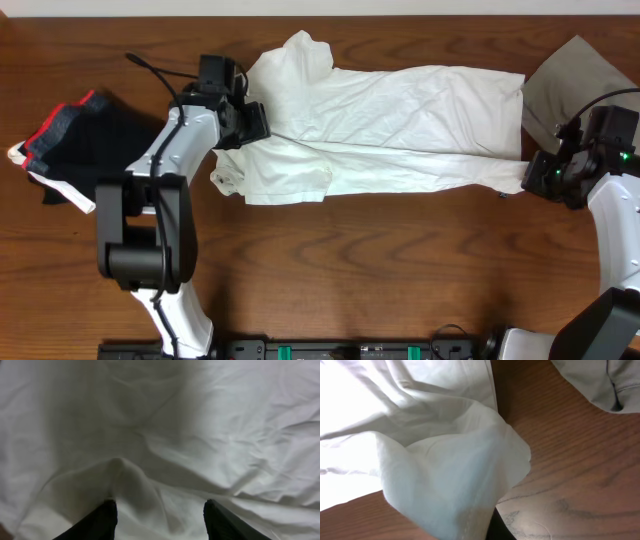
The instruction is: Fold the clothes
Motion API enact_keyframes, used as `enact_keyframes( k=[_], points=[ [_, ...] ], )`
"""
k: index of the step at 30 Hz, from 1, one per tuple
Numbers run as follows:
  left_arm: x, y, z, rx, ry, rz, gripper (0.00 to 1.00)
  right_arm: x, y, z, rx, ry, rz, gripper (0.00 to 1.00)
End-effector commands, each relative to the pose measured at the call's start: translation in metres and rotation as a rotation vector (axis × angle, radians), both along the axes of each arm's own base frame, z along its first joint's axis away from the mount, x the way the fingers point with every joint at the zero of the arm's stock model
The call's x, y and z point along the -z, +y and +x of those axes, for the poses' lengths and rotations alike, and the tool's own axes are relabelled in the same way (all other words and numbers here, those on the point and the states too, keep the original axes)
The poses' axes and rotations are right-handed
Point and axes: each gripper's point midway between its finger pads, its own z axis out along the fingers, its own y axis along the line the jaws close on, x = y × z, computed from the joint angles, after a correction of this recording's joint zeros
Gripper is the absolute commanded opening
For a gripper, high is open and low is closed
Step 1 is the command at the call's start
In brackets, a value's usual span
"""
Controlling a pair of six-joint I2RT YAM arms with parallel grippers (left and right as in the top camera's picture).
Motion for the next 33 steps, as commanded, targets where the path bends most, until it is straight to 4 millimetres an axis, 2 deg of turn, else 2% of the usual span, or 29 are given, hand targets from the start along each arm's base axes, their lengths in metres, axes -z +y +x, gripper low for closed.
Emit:
enact_keyframes(
  k=[1,3,4,5,10,13,15,21,25,33],
  points=[
    [0.008,0.001,0.001,-0.001,0.003,0.003,0.52,-0.005,-0.004,0.003,0.011,-0.015,0.003,0.01],
    [0.007,0.001,0.004,-0.001,-0.009,0.002,0.29,-0.005,-0.004,0.003,0.018,-0.016,0.005,0.01],
    [0.006,0.001,0.005,-0.001,-0.012,0.001,0.12,-0.005,-0.004,0.003,0.021,-0.016,0.007,0.01],
    [0.006,0.001,0.006,-0.001,-0.016,0.001,0.06,-0.005,-0.002,0.004,0.018,-0.018,0.014,0.01],
    [0.007,0.002,0.003,-0.004,-0.003,0.007,0.06,-0.007,0.004,0.008,0.006,-0.040,0.050,0.01],
    [0.010,0.015,0.001,-0.032,0.011,0.052,0.06,-0.012,-0.001,0.012,0.023,-0.063,0.054,0.01],
    [0.013,0.030,-0.002,-0.063,0.027,0.097,0.06,-0.024,-0.003,0.019,0.029,-0.119,0.112,0.01],
    [0.013,0.043,-0.001,-0.093,0.032,0.096,0.06,-0.043,-0.021,0.027,0.074,-0.214,0.182,0.01],
    [0.013,0.043,0.000,-0.093,0.028,0.095,0.06,-0.043,-0.026,0.024,0.092,-0.213,0.194,0.01],
    [0.013,0.043,-0.002,-0.092,0.034,0.095,0.06,-0.037,-0.019,0.012,0.095,-0.156,0.220,0.01]
  ],
)
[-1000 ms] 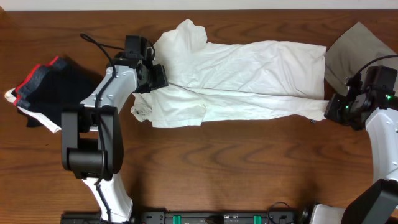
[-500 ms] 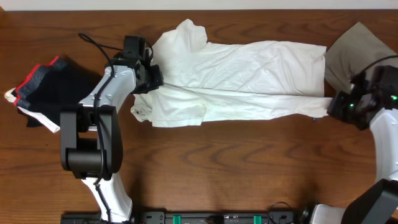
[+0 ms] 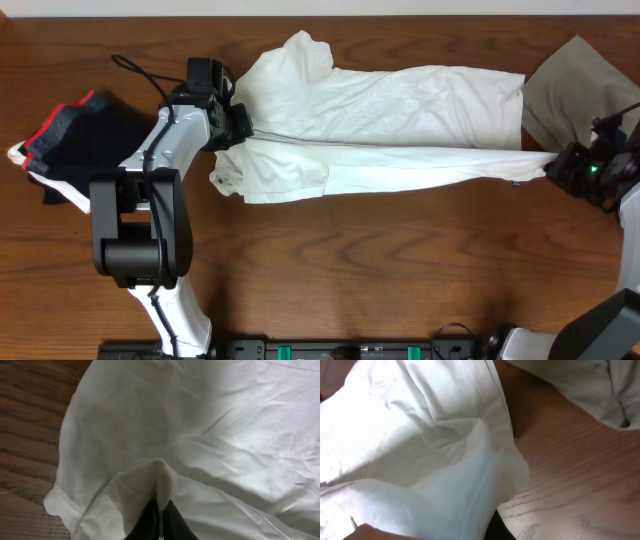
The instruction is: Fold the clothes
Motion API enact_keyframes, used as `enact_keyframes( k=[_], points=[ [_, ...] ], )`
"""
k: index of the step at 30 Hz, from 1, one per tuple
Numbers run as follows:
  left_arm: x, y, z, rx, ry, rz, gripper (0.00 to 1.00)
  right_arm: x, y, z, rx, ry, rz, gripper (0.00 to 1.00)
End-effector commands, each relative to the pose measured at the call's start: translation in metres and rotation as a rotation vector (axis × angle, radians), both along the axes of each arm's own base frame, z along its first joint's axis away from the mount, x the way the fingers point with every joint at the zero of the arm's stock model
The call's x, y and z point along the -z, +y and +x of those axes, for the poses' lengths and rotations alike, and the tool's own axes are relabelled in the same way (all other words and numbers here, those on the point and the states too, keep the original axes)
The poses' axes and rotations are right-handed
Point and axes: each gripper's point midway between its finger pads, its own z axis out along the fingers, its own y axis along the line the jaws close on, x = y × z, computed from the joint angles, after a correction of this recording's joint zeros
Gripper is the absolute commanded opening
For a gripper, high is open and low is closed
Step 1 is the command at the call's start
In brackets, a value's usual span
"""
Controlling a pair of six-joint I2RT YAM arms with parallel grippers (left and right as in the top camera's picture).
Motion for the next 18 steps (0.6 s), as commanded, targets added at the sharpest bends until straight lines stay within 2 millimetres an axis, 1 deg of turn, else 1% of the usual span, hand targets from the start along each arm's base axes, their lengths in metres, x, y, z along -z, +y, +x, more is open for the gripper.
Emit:
enact_keyframes(
  k=[1,7,11,12,14,18],
  points=[
    [0.004,0.006,-0.003,-0.012,0.014,0.021,0.06,-0.006,-0.001,-0.001,0.006,-0.001,0.018,0.01],
    [0.004,0.006,-0.004,-0.012,0.017,0.022,0.06,-0.001,0.005,-0.012,0.005,0.051,0.040,0.04],
    [0.004,0.006,-0.004,-0.012,0.017,0.022,0.06,0.003,0.003,-0.019,0.016,0.087,0.025,0.04],
    [0.004,0.006,-0.004,-0.012,0.018,0.022,0.06,0.003,0.003,-0.021,0.017,0.094,0.025,0.06],
    [0.004,0.006,-0.005,-0.012,0.020,0.022,0.06,0.004,0.004,-0.023,0.010,0.103,0.027,0.08],
    [0.004,0.006,-0.005,-0.012,0.021,0.022,0.06,0.004,0.005,-0.024,0.010,0.106,0.029,0.08]
  ],
)
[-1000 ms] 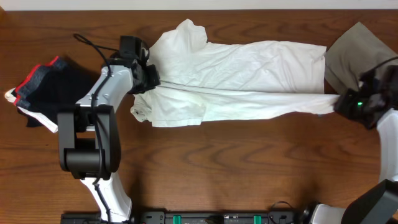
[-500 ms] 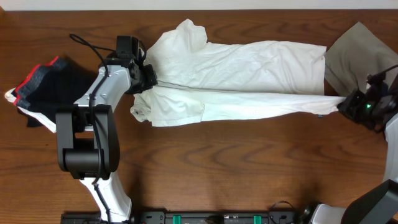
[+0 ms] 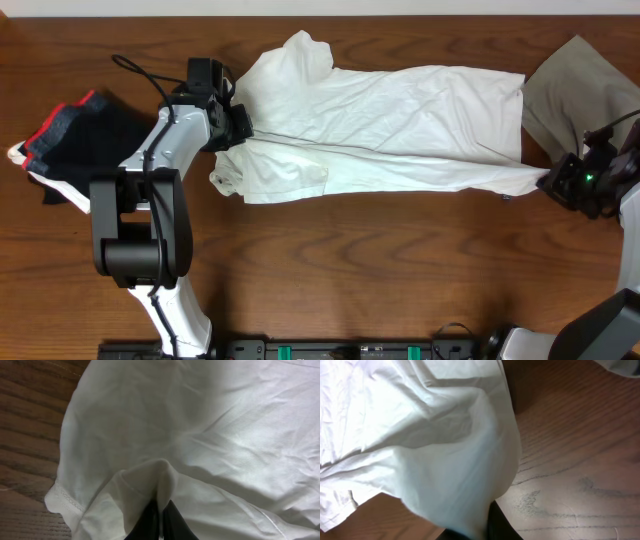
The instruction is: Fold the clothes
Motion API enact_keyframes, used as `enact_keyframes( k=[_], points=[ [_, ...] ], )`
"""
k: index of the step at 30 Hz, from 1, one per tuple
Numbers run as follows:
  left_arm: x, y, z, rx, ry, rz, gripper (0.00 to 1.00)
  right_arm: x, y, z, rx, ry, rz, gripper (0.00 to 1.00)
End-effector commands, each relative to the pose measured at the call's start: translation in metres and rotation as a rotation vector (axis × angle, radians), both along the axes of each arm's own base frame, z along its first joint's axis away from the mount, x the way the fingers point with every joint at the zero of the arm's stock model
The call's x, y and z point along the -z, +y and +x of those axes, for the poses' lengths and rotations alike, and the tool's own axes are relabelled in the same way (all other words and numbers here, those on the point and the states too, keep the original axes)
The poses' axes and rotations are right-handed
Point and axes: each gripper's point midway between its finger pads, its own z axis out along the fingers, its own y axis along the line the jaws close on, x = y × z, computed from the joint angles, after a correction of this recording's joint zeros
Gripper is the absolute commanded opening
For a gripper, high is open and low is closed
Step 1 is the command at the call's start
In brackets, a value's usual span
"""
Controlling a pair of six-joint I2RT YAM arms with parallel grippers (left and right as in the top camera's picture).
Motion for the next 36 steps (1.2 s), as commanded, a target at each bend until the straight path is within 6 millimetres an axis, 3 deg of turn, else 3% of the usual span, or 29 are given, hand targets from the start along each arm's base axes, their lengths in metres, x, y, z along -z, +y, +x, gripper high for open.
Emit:
enact_keyframes(
  k=[1,10,17,28,31,36],
  points=[
    [0.004,0.006,-0.003,-0.011,0.013,0.020,0.06,-0.006,-0.006,0.002,0.007,-0.011,-0.016,0.07],
    [0.004,0.006,-0.004,-0.011,0.016,0.020,0.06,-0.004,-0.004,-0.002,0.007,0.006,-0.005,0.02],
    [0.004,0.006,-0.004,-0.012,0.016,0.020,0.06,0.001,0.015,-0.033,-0.031,0.128,0.067,0.01],
    [0.004,0.006,-0.005,-0.011,0.020,0.020,0.06,-0.002,0.033,-0.049,-0.134,0.159,0.127,0.10],
    [0.004,0.006,-0.005,-0.011,0.021,0.020,0.06,0.005,0.021,-0.066,-0.089,0.263,0.057,0.10],
    [0.004,0.006,-0.005,-0.011,0.023,0.020,0.06,0.007,0.012,-0.067,-0.064,0.280,0.016,0.09]
  ],
)
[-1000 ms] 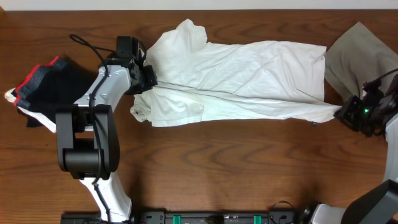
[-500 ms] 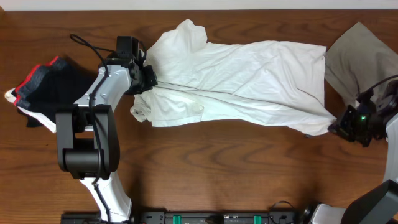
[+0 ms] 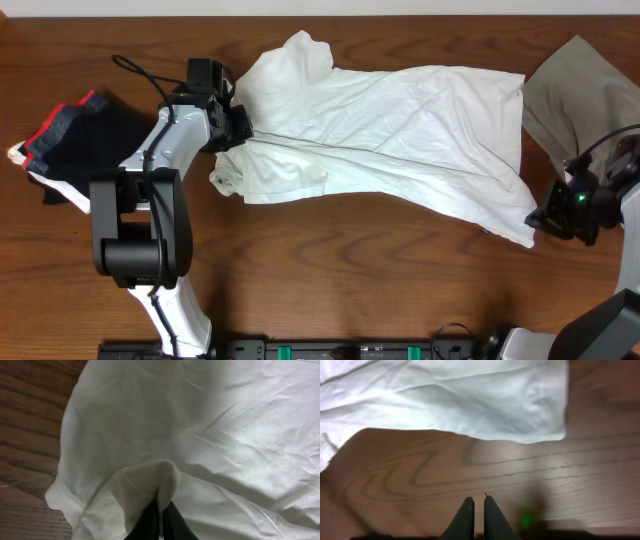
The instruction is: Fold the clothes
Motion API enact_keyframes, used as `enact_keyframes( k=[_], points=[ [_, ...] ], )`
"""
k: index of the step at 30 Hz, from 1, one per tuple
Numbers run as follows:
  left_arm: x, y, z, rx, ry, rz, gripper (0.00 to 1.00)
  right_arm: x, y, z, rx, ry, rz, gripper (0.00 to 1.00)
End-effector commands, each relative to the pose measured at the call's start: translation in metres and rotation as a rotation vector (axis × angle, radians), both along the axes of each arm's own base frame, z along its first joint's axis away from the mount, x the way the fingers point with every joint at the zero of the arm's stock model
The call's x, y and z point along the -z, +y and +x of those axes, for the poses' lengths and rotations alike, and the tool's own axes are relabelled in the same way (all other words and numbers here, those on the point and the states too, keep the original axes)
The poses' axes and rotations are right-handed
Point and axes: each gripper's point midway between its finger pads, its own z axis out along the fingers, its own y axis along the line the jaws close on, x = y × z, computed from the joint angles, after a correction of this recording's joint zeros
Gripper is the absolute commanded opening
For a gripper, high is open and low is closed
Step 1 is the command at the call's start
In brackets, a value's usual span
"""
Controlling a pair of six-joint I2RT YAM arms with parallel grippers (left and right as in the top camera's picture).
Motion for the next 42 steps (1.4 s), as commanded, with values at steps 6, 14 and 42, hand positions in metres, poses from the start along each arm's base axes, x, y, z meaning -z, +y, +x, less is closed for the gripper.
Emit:
enact_keyframes(
  k=[6,14,42],
  points=[
    [0.005,0.006,-0.007,-0.011,0.030,0.021,0.06,0.010,-0.013,-0.011,0.038,0.061,-0.064,0.29],
    [0.008,0.006,-0.019,-0.010,0.081,0.022,0.06,0.049,0.023,-0.018,0.006,0.051,0.061,0.20],
    [0.012,0.007,-0.033,-0.012,0.142,0.023,0.22,0.080,0.051,0.000,-0.202,0.071,-0.305,0.23]
  ],
)
